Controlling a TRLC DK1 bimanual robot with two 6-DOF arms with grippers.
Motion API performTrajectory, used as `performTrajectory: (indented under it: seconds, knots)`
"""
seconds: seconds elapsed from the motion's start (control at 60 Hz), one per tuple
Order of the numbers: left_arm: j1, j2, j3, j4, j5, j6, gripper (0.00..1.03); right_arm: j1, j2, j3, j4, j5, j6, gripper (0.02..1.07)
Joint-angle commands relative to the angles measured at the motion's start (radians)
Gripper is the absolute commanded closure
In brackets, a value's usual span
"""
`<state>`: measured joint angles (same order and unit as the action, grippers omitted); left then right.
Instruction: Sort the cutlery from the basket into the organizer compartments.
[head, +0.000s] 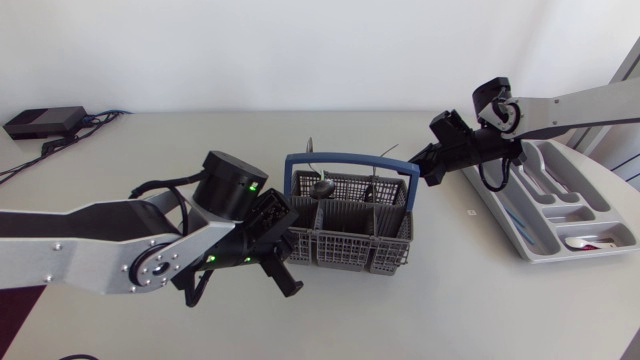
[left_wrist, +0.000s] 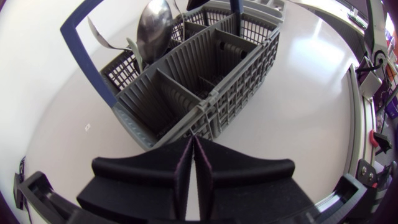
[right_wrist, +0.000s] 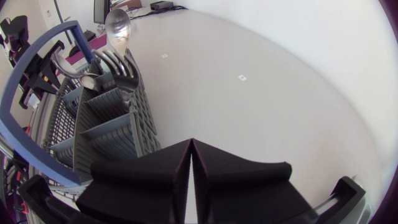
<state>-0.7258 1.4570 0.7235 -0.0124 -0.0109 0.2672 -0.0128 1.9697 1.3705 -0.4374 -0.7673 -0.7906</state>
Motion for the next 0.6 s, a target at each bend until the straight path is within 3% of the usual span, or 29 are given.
performTrajectory:
  seconds: [0.0, 0.2, 0.583]
  knots:
    - [0.011, 0.037, -0.012, 0.034, 0.008, 0.02, 1.0, 0.022, 0.037, 0.021, -0.007, -0.024, 0.037, 1.01]
    - [0.081, 0.085, -0.007, 0.127, 0.008, 0.023, 1.0, 0.028, -0.014, -0.05, -0.038, -0.067, 0.005, 1.01]
    - [0.212, 0.177, 0.076, 0.177, 0.042, 0.033, 1.0, 0.037, -0.198, -0.286, -0.064, -0.09, -0.061, 1.01]
